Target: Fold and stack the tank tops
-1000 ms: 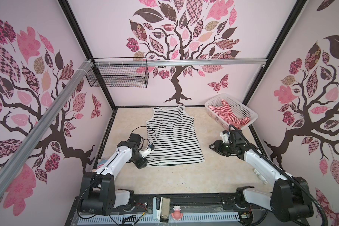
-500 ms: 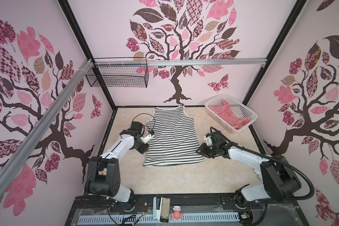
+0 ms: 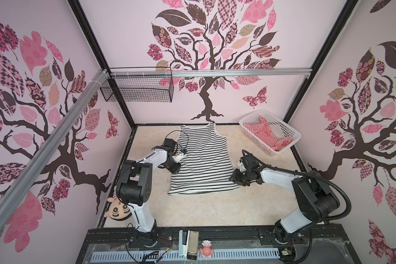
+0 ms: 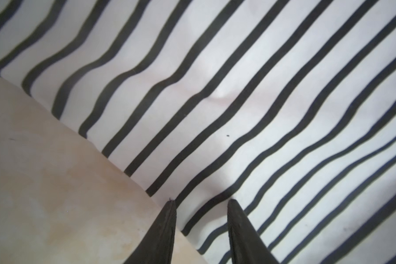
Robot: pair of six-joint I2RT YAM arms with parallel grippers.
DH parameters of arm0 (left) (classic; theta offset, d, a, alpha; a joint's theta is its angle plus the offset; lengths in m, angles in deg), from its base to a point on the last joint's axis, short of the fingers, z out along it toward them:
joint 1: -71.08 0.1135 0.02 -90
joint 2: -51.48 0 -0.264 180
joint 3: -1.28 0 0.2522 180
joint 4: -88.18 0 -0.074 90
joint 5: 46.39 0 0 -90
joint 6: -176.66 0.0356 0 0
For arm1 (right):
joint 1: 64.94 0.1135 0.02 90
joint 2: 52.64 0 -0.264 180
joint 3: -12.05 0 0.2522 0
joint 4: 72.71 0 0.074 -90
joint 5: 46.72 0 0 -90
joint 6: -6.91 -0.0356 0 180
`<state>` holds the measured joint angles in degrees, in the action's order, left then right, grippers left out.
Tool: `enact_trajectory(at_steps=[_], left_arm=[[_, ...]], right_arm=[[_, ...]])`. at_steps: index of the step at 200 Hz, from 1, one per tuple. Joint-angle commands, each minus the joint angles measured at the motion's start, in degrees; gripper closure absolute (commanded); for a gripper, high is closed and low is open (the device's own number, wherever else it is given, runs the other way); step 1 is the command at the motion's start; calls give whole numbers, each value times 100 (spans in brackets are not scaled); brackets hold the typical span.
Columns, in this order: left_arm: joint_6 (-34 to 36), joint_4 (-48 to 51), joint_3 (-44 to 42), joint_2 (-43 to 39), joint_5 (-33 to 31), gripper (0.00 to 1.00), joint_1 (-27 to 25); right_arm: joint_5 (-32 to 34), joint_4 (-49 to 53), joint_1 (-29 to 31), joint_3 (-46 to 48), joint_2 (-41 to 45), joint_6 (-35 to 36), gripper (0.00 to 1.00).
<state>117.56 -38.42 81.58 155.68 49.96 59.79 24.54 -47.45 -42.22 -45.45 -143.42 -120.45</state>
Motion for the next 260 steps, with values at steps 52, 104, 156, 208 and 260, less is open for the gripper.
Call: enact_trajectory(at_steps=[52, 104, 156, 208, 260], left_arm=[[316, 209, -1437, -827, -398, 59, -1551], [5, 706, -1076, -1264, -617, 58, -2134], [-491, 238, 614, -485, -455, 57, -996], [-594, 25, 2272, 1435, -716, 57, -507], [-344, -257, 2035, 1876, -1142, 57, -291]], right_arm=[[499, 1351, -1198, -1384, -453, 874, 52], [344, 1392, -630, -1997, -42, 649, 50], [408, 483, 742, -678, 137, -209, 48], [637, 396, 743, -74, 150, -245, 47], [1074, 822, 295, -204, -154, 324, 47]])
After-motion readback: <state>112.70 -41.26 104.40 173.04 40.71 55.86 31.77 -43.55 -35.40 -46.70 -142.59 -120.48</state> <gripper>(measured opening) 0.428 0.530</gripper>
